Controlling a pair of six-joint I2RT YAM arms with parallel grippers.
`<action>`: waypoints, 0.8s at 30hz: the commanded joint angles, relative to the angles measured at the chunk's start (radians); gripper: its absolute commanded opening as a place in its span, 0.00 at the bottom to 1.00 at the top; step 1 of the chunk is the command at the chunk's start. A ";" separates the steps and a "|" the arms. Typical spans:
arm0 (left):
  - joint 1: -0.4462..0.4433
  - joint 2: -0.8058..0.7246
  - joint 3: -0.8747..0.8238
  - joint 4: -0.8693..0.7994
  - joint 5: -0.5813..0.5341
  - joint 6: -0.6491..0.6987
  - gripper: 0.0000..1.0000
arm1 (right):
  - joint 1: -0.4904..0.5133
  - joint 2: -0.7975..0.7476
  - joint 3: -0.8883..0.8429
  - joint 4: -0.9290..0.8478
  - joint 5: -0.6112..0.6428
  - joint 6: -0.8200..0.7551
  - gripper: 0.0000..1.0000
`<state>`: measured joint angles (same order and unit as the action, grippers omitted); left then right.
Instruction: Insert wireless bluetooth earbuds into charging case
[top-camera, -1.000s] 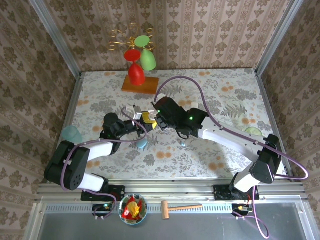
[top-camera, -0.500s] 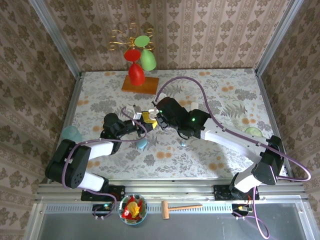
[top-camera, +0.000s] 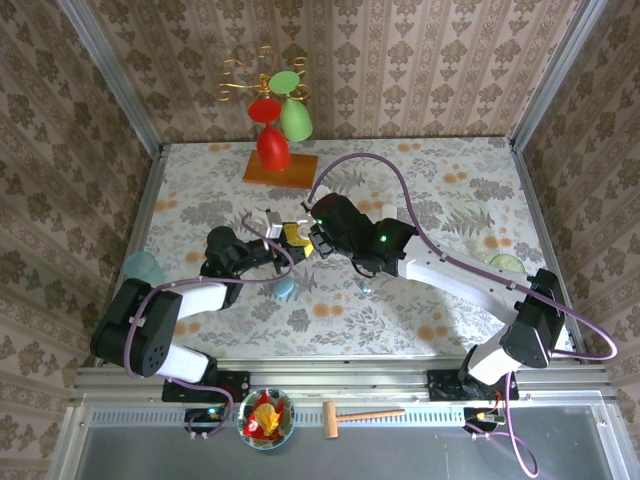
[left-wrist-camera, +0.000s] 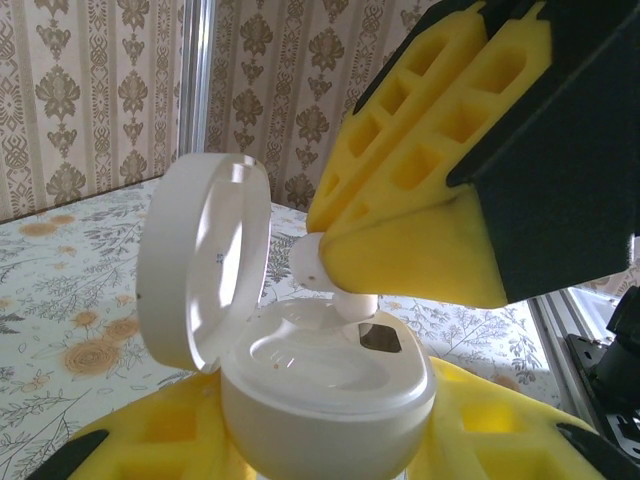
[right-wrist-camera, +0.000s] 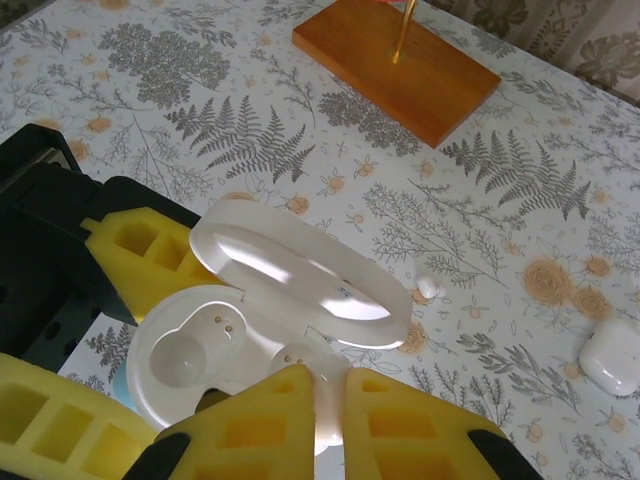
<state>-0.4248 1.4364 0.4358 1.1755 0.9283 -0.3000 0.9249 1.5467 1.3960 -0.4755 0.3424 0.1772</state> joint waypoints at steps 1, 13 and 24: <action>0.003 0.001 0.028 0.076 0.021 -0.028 0.24 | -0.006 0.013 -0.037 0.032 -0.052 -0.015 0.10; 0.006 -0.013 0.030 0.077 0.010 -0.024 0.24 | -0.009 -0.026 -0.063 0.030 -0.063 -0.071 0.17; 0.006 -0.005 0.034 0.083 0.017 -0.014 0.24 | -0.027 -0.096 -0.058 0.053 -0.093 -0.024 0.47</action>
<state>-0.4236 1.4391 0.4412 1.2083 0.9287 -0.3149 0.9054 1.4899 1.3464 -0.4286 0.2745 0.1337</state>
